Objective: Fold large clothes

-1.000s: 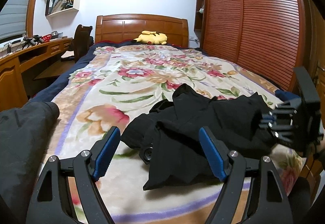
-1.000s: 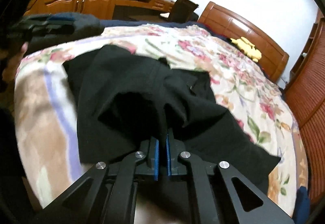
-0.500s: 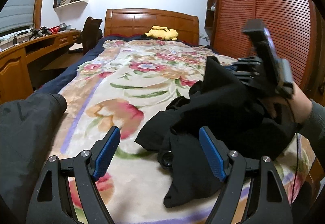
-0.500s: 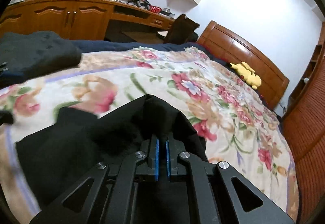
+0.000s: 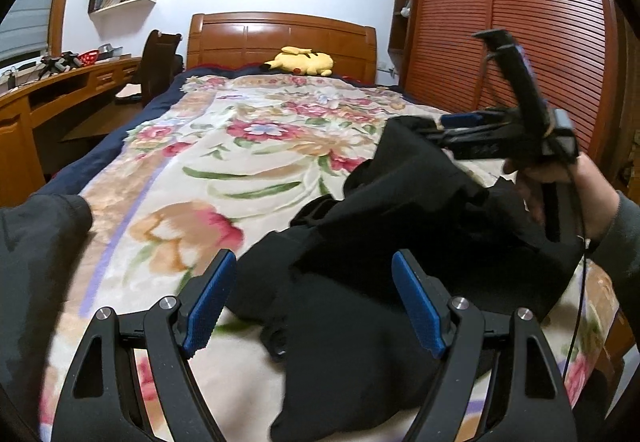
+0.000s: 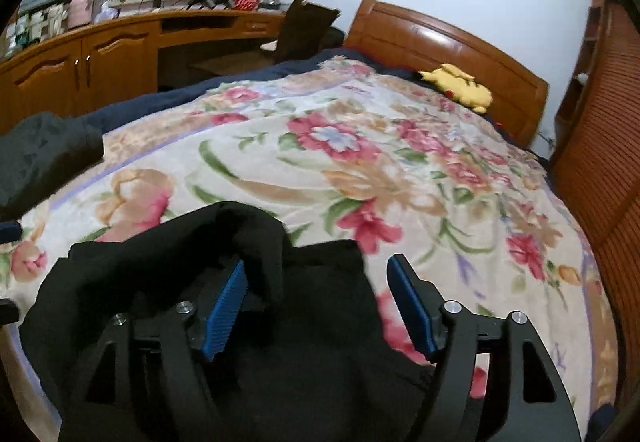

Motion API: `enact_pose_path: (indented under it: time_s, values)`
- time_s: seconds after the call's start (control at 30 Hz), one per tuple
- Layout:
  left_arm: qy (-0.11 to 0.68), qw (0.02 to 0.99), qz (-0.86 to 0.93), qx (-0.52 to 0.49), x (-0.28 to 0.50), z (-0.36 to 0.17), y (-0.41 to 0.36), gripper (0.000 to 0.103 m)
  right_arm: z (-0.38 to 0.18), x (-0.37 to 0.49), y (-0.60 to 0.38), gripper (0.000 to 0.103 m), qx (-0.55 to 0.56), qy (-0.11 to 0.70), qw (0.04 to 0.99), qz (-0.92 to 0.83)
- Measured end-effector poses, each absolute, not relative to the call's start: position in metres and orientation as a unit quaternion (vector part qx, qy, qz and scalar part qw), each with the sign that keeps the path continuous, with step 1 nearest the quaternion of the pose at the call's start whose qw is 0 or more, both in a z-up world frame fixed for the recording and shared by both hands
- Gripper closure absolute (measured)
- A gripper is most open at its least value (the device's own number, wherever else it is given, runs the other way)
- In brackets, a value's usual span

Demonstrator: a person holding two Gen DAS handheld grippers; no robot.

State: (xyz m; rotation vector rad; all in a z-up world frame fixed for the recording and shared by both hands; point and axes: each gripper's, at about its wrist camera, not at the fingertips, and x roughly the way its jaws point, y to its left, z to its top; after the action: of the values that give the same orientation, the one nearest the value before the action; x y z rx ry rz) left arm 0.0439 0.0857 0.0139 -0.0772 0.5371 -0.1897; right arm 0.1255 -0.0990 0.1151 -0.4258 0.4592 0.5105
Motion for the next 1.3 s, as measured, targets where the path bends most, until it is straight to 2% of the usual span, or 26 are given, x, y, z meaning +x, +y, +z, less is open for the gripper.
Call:
enact_pose_path:
  time_s: [0.27,0.53,0.77,1.07,1.13,1.17,1.2,1.23,1.27,1.3]
  values:
    - [0.275,0.955,-0.101,-0.041,0.066,0.01,0.064,0.022,0.13,0.098,-0.151,0.028,-0.176,0.22,0.929,0.239]
    - [0.29,0.951,-0.093,-0.047,0.076,0.003,0.061,0.023,0.092,0.101,-0.227,0.028,-0.185,0.266,0.93,0.171]
    - [0.306,0.948,-0.08,-0.044,0.083,-0.005,0.06,0.023,0.06,0.129,-0.296,0.028,-0.127,0.316,0.934,0.107]
    - [0.331,0.941,-0.065,-0.043,0.092,-0.018,0.063,0.023,0.022,0.201,-0.283,0.029,-0.075,0.395,0.903,0.154]
    - [0.339,0.938,-0.063,-0.043,0.094,-0.022,0.064,0.023,0.019,0.214,-0.286,0.036,-0.061,0.403,0.9,0.158]
    - [0.342,0.937,-0.063,-0.043,0.095,-0.023,0.064,0.023,0.017,0.222,-0.286,0.05,-0.053,0.406,0.897,0.165]
    - [0.345,0.936,-0.063,-0.044,0.096,-0.025,0.064,0.023,0.017,0.23,-0.288,0.071,-0.047,0.407,0.896,0.174]
    - [0.347,0.935,-0.062,-0.045,0.096,-0.026,0.065,0.023,0.017,0.232,-0.284,0.083,-0.052,0.403,0.896,0.178]
    - [0.348,0.934,-0.062,-0.045,0.097,-0.026,0.065,0.023,0.019,0.231,-0.279,0.094,-0.068,0.394,0.899,0.18]
    - [0.349,0.934,-0.061,-0.044,0.097,-0.027,0.064,0.023,0.025,0.227,-0.274,0.095,-0.086,0.377,0.903,0.188]
